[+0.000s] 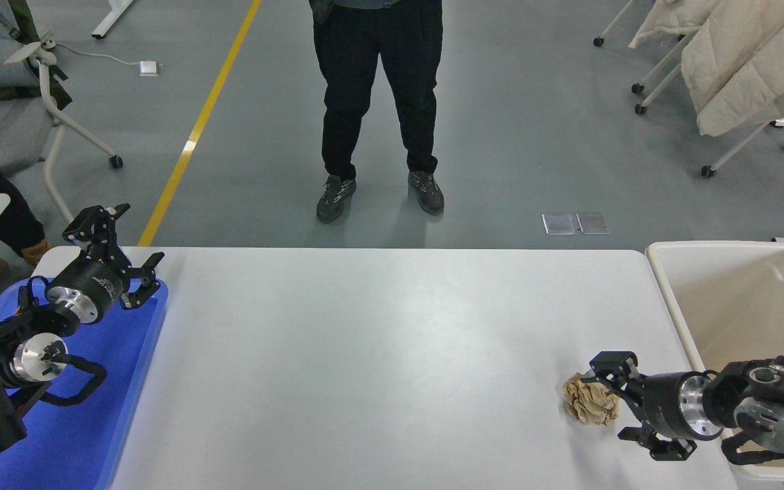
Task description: Clean the table surface
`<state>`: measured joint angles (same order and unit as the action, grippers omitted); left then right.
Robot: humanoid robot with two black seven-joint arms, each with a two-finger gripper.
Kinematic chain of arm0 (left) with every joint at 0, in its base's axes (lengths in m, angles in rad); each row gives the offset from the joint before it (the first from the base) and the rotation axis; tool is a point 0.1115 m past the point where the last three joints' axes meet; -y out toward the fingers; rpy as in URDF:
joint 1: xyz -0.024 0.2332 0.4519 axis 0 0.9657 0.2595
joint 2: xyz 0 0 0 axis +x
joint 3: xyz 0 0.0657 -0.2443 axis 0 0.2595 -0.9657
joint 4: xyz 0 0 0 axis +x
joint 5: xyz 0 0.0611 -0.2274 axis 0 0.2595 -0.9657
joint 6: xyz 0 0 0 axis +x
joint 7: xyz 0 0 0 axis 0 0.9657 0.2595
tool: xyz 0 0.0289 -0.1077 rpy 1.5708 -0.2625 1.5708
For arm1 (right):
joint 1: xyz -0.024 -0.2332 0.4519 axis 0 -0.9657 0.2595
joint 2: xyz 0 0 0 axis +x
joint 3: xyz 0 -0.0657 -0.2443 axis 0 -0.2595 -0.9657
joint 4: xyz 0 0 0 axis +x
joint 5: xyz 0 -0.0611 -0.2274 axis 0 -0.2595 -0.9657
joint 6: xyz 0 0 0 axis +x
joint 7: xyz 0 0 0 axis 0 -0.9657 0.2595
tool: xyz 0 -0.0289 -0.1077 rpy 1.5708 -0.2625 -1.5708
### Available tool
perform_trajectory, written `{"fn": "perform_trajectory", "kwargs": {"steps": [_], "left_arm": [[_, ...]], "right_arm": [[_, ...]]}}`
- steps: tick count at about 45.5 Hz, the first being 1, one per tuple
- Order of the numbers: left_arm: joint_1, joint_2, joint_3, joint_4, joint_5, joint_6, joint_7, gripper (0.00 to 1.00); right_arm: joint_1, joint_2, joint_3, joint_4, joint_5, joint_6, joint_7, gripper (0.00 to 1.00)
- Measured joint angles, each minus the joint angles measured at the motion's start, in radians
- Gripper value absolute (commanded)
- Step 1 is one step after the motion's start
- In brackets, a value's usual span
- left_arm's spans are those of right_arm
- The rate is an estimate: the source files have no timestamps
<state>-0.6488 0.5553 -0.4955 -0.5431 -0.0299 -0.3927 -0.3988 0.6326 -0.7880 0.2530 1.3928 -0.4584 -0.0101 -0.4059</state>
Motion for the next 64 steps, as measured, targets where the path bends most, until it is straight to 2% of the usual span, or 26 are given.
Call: {"fn": "perform_trajectory", "kwargs": {"steps": [17,64], "left_arm": [[0.000,0.000,0.000,0.000,0.000,0.000,0.000,1.00],[0.000,0.000,0.000,0.000,0.000,0.000,0.000,1.00]], "right_arm": [[0.019,0.091,-0.016,-0.094,-0.038,-0.001,0.001,1.00],[0.097,0.193,-0.090,-0.239,-0.106,0.008,0.001,0.98]]}}
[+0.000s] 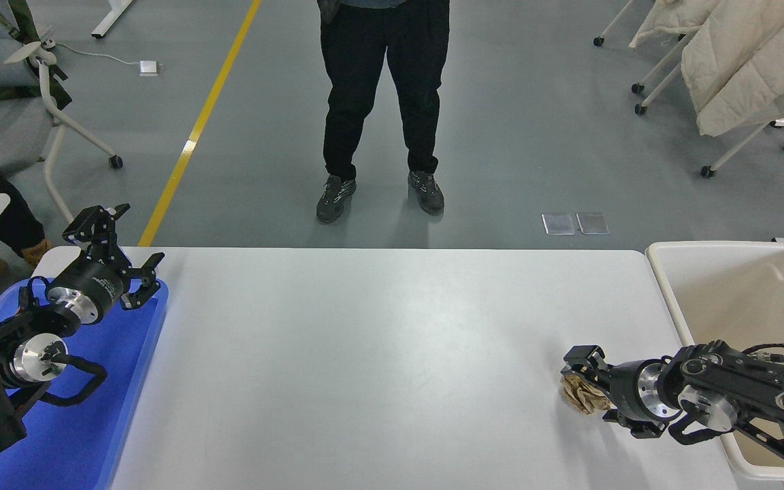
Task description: Clean the table surface
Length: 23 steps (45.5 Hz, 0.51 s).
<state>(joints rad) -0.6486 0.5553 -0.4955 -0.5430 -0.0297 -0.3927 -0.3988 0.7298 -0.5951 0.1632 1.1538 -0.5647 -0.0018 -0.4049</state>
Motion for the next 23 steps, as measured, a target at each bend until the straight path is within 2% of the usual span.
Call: {"fn": "perform_trajectory", "kwargs": {"steps": [7,16,20,23], "left_arm": [[0.000,0.000,0.000,0.000,0.000,0.000,0.000,1.00],[0.000,0.000,0.000,0.000,0.000,0.000,0.000,1.00],[0.000,0.000,0.000,0.000,0.000,0.000,0.000,1.00],[0.000,0.000,0.000,0.000,0.000,0.000,0.000,1.00]], "right_arm": [[0.008,0.021,-0.002,-0.024,-0.019,-0.003,0.000,0.97],[0.014,0.042,-0.004,-0.041,-0.052,-0.005,0.003,0.84],[0.015,0.047,-0.004,-0.047,-0.076,-0.005,0.003,0.68],[0.015,0.049,-0.005,-0.051,-0.093,-0.005,0.004,0.46]]}}
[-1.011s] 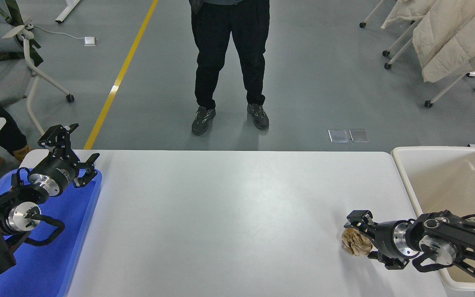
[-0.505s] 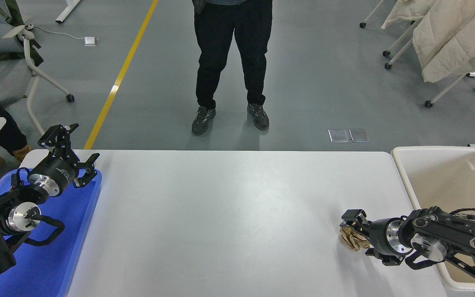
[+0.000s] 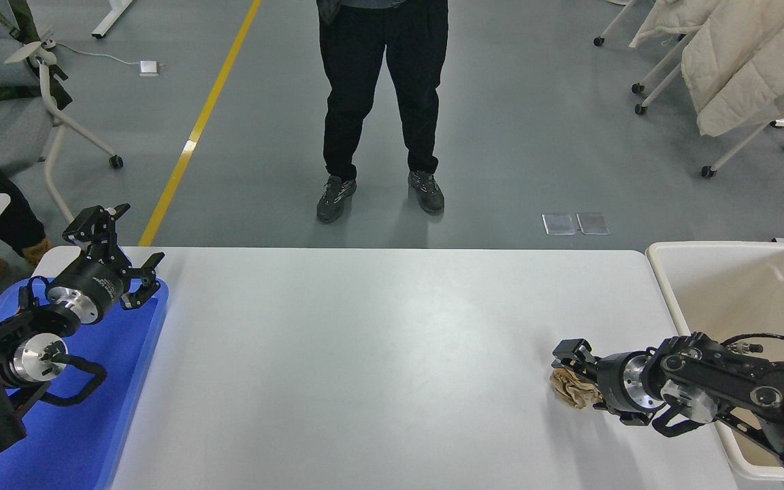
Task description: Clean the table surface
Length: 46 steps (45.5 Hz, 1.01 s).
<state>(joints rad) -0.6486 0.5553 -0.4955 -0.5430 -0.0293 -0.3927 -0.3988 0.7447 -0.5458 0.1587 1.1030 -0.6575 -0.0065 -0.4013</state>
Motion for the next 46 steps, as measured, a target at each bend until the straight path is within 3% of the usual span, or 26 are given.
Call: {"fn": "perform_trajectory", "kwargs": {"steps": [2,8,46], "left_arm": [[0.000,0.000,0.000,0.000,0.000,0.000,0.000,1.00],[0.000,0.000,0.000,0.000,0.000,0.000,0.000,1.00],[0.001,0.000,0.000,0.000,0.000,0.000,0.000,1.00]], "right_arm": [[0.000,0.001,0.000,-0.002,-0.007,0.002,0.000,0.31],[0.003,0.003,-0.006,-0.004,-0.023,0.015,0.000,0.00],[0.072,-0.093,-0.025,0.047,0.082,0.125,-0.005,0.00]]}}
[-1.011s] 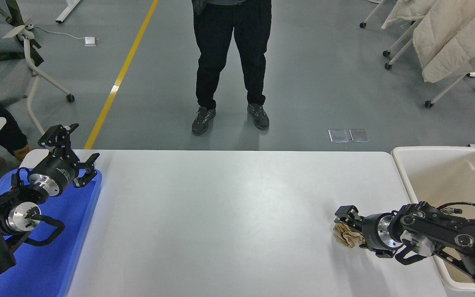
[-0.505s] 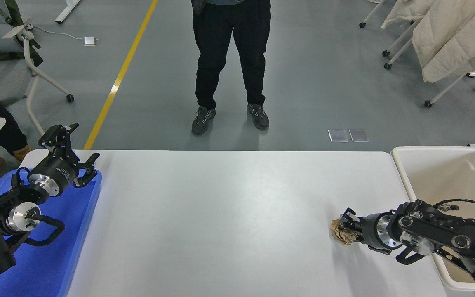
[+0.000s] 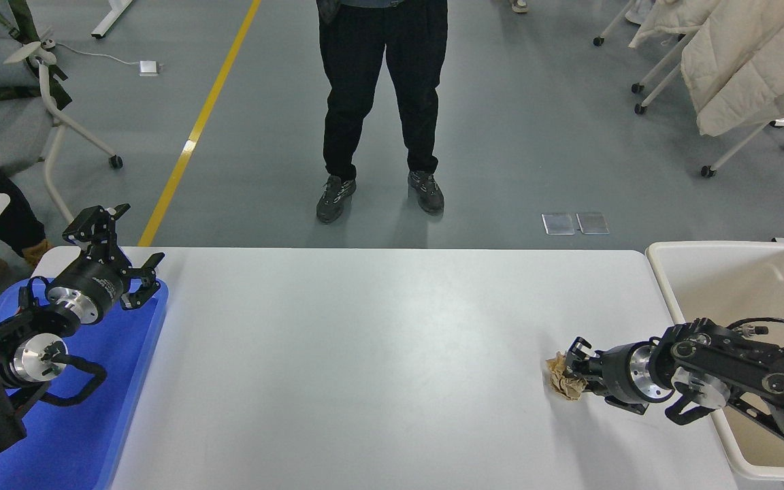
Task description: Clean the table surface
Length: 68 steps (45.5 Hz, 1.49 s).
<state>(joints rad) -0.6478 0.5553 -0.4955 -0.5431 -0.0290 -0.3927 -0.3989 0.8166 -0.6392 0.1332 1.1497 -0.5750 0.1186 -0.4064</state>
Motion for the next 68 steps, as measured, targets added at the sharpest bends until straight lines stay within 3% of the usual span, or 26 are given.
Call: {"fn": "perform_trajectory", "kwargs": {"steps": [23,42,55,68], "left_arm": [[-0.001,0.000,0.000,0.000,0.000,0.000,0.000,1.00],[0.000,0.000,0.000,0.000,0.000,0.000,0.000,1.00],[0.000,0.000,0.000,0.000,0.000,0.000,0.000,1.00],[0.000,0.000,0.000,0.000,0.000,0.000,0.000,1.00]], "right_arm": [[0.233,-0.421,-0.081,0.302,0.081,0.150,-0.007,0.00],[0.471,-0.759,-0.096,0.392,0.083,0.457,-0.010,0.00],[0.555,-0.863,-0.089,0.398,0.065,0.582,-0.015,0.00],[0.577,-0.846,-0.092,0.297,0.051,0.591,-0.012,0.00]]}}
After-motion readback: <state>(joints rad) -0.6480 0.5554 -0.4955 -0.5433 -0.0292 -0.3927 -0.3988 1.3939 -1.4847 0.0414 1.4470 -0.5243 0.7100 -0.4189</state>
